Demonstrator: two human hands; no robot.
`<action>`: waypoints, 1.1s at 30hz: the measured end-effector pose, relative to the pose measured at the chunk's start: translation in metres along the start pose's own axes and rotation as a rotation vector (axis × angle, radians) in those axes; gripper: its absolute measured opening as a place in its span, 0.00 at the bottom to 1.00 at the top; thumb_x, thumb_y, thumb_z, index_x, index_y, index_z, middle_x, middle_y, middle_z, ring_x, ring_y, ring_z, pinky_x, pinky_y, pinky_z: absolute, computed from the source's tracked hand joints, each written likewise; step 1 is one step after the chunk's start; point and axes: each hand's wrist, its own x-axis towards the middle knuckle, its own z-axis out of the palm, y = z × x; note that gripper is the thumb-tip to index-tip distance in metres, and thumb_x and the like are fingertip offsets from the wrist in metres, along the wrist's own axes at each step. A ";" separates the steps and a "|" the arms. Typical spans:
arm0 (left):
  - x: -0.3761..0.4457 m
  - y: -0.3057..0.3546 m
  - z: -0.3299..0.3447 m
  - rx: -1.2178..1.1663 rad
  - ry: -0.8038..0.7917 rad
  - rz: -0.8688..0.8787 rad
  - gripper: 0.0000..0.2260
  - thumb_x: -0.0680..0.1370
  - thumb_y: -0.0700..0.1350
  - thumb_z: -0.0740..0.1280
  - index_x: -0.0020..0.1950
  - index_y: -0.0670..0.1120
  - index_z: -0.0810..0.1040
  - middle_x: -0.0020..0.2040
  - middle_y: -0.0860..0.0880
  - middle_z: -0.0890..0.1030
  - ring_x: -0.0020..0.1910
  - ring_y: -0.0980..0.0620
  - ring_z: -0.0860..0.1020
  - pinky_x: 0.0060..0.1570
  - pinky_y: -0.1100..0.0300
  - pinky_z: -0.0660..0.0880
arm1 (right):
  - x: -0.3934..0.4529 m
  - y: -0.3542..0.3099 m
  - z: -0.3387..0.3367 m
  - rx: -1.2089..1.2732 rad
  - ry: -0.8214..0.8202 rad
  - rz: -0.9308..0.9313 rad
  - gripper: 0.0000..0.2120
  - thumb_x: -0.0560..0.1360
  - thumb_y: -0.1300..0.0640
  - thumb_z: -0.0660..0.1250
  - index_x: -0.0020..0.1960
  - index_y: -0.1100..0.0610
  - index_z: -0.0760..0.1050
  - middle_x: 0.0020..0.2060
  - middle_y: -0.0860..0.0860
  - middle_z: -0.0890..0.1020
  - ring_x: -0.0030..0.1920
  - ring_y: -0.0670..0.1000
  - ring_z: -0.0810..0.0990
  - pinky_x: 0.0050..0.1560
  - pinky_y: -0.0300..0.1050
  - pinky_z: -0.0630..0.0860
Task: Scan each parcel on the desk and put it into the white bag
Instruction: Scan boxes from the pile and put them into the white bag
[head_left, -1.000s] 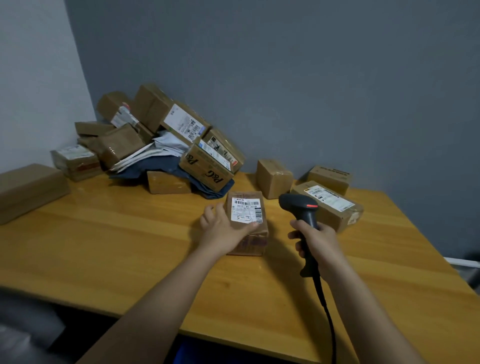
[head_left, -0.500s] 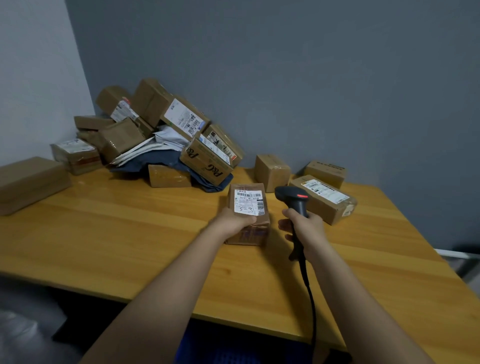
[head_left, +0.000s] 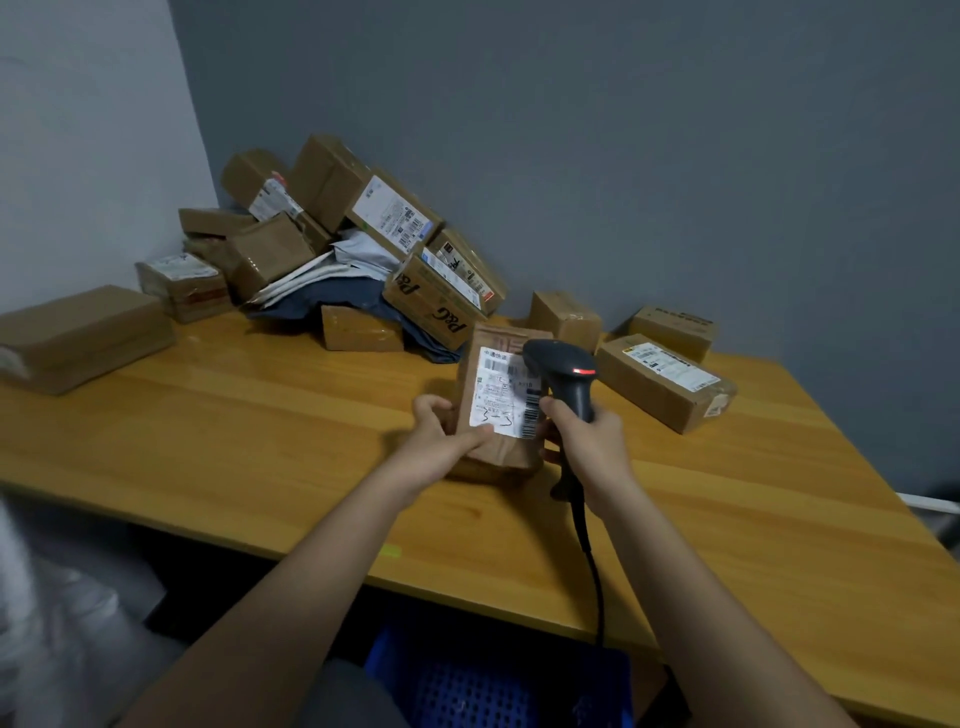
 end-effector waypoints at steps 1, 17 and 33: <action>-0.001 -0.004 -0.005 -0.039 -0.008 -0.001 0.31 0.73 0.49 0.74 0.65 0.53 0.56 0.62 0.47 0.74 0.58 0.47 0.76 0.62 0.49 0.73 | -0.002 -0.001 0.002 -0.002 -0.015 0.001 0.05 0.76 0.54 0.69 0.49 0.56 0.76 0.39 0.55 0.80 0.43 0.56 0.80 0.45 0.53 0.79; -0.036 -0.032 -0.041 0.007 0.146 0.187 0.43 0.69 0.46 0.78 0.76 0.55 0.55 0.71 0.53 0.70 0.66 0.54 0.71 0.68 0.50 0.68 | -0.089 0.006 0.018 -0.059 -0.123 -0.018 0.05 0.77 0.57 0.68 0.48 0.59 0.78 0.34 0.54 0.80 0.28 0.50 0.75 0.31 0.44 0.71; -0.039 -0.028 -0.038 0.071 0.125 0.166 0.54 0.62 0.56 0.78 0.78 0.59 0.46 0.73 0.53 0.68 0.69 0.51 0.69 0.69 0.46 0.68 | -0.119 0.007 0.017 -0.092 -0.116 -0.095 0.06 0.77 0.58 0.68 0.42 0.58 0.75 0.33 0.54 0.80 0.26 0.50 0.74 0.27 0.39 0.70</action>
